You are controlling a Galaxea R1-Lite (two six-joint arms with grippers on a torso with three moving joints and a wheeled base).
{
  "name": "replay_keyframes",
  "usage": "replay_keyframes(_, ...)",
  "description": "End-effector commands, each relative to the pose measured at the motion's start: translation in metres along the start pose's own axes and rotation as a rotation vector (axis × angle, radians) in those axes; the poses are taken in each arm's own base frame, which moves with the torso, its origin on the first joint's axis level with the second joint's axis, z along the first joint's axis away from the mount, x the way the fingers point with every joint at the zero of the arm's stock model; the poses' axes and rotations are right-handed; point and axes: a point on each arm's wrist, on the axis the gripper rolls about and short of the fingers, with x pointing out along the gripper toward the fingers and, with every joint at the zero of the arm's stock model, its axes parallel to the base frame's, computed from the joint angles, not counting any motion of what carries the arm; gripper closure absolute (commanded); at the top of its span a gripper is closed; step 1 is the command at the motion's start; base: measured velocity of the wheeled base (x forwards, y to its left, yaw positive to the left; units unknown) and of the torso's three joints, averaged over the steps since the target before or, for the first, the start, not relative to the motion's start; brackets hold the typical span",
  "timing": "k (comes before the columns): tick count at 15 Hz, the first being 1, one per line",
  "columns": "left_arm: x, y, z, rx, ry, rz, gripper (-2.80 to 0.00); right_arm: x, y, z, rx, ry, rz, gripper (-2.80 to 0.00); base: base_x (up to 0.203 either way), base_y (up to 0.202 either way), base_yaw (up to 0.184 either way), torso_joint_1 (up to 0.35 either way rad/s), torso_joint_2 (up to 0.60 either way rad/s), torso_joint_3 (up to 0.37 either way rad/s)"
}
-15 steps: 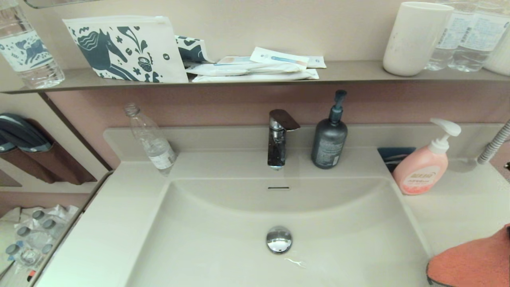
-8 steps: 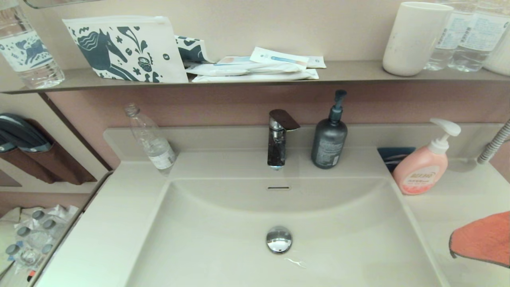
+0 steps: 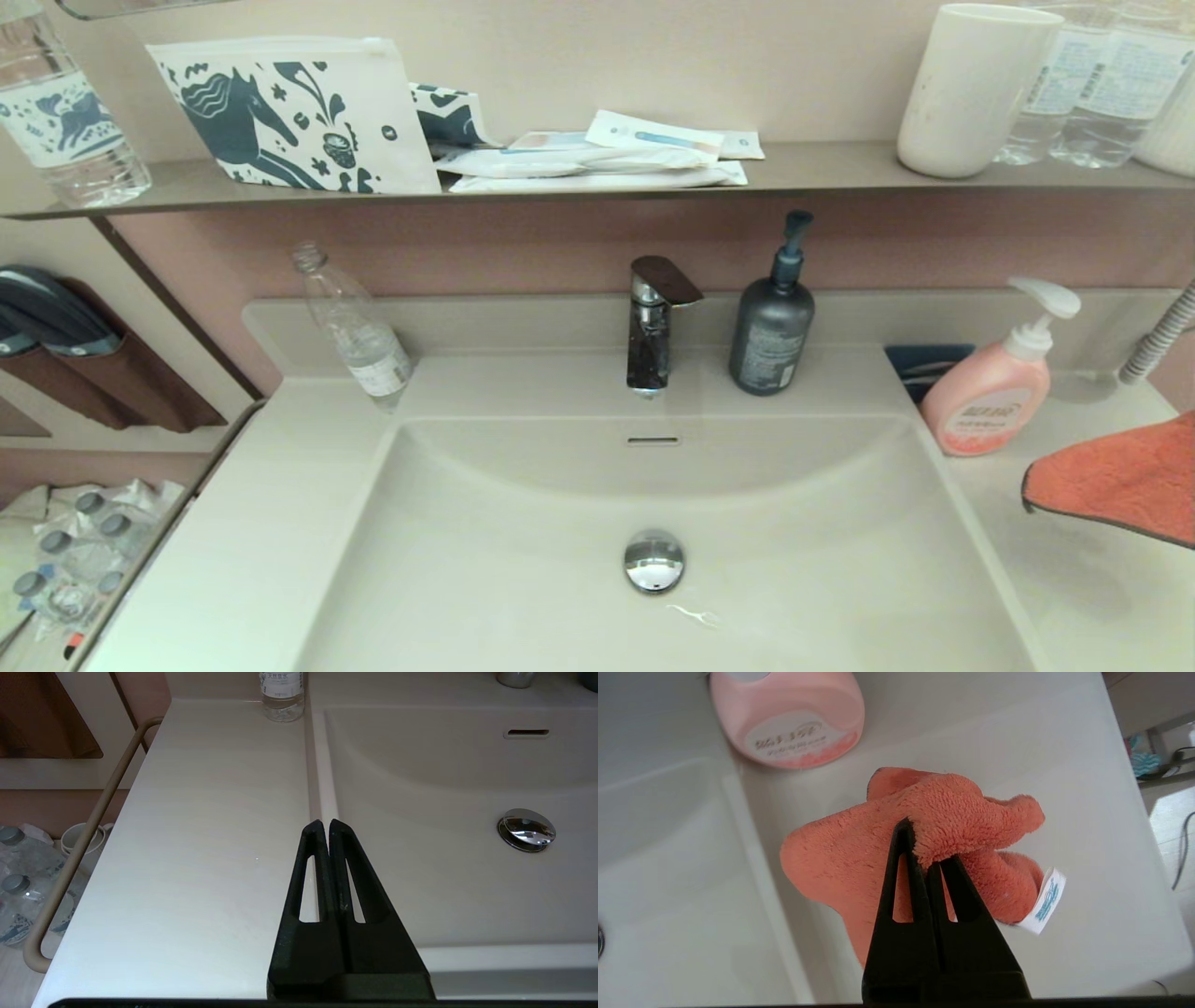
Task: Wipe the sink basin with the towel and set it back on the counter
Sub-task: Wipe the sink
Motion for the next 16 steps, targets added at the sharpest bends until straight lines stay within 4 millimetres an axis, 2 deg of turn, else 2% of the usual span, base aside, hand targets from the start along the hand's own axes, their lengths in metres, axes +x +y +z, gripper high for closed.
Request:
replay_keyframes(1,0.000,0.000,0.000,-0.001,0.001,0.001,0.00,0.033,-0.003,-0.005,0.011,0.081,0.002,0.00,0.000,0.000,0.000,0.000,0.00,0.000)
replay_keyframes(5,0.000,0.000,0.000,-0.001,0.001,-0.001,0.00,0.068,0.001,-0.012,0.013,0.123,0.048,0.00,0.000,0.000,0.000,0.000,0.00,0.000)
replay_keyframes(7,0.000,0.000,0.000,-0.001,0.000,-0.001,0.00,0.079,0.002,-0.014,0.015,0.133,0.052,0.00,0.000,0.000,0.000,0.000,0.00,0.000)
replay_keyframes(11,0.000,0.000,0.000,-0.001,0.001,-0.001,0.00,0.088,0.002,-0.023,0.014,0.142,0.076,0.00,0.000,0.000,0.000,0.000,0.00,0.000)
replay_keyframes(16,0.000,0.000,0.000,-0.001,0.001,0.001,0.00,0.096,0.001,-0.018,0.005,0.094,0.054,0.00,0.000,0.000,0.000,0.000,0.00,0.000)
